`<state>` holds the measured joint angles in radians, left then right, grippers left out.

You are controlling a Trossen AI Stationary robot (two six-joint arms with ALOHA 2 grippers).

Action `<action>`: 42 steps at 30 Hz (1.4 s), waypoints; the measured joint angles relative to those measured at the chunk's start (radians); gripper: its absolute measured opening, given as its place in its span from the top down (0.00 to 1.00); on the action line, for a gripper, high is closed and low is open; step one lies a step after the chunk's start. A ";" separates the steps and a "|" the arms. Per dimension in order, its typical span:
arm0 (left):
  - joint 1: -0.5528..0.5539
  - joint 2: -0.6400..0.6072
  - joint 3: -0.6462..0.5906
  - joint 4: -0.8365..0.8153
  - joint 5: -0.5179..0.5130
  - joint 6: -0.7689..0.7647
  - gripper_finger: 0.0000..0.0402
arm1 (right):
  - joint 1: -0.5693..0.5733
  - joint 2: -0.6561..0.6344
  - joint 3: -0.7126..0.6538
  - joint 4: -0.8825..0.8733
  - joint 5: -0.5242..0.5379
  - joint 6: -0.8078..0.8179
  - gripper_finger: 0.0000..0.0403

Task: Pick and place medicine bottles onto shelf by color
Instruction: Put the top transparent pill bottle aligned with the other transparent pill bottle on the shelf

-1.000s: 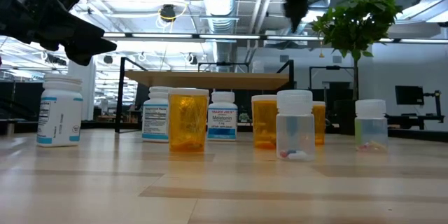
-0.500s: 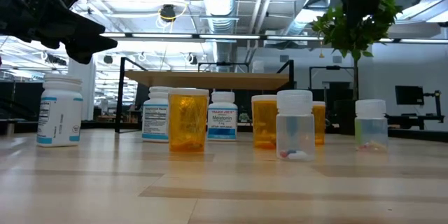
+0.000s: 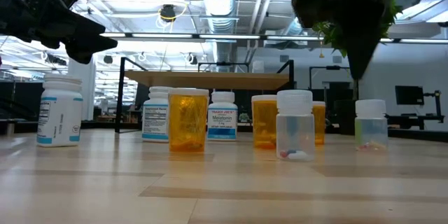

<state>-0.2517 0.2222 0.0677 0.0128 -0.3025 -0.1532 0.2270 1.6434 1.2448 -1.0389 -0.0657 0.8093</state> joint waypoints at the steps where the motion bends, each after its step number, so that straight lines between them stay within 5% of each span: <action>1: 0.000 0.000 0.000 0.000 0.000 0.000 0.45 | -0.003 0.019 0.004 -0.003 -0.044 0.018 0.45; 5: 0.000 0.000 0.000 0.002 0.000 0.000 0.45 | -0.037 0.088 0.027 -0.011 -0.259 0.066 0.32; 10: 0.000 0.000 0.000 0.001 0.001 0.027 0.45 | -0.069 0.146 0.055 -0.089 -0.283 0.082 0.28; 14: 0.000 0.000 0.000 0.001 0.002 0.060 0.45 | -0.074 0.143 0.093 -0.151 -0.240 0.038 0.28; 20: 0.000 0.000 0.000 0.000 0.002 0.064 0.45 | -0.045 0.080 0.121 -0.152 -0.036 0.104 0.28; 42: 0.000 0.000 0.000 -0.002 0.005 0.064 0.45 | 0.066 0.177 0.119 -0.152 0.112 0.273 0.28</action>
<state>-0.2516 0.2222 0.0677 0.0109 -0.2972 -0.0895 0.2927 1.8202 1.3638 -1.1910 0.0461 1.0824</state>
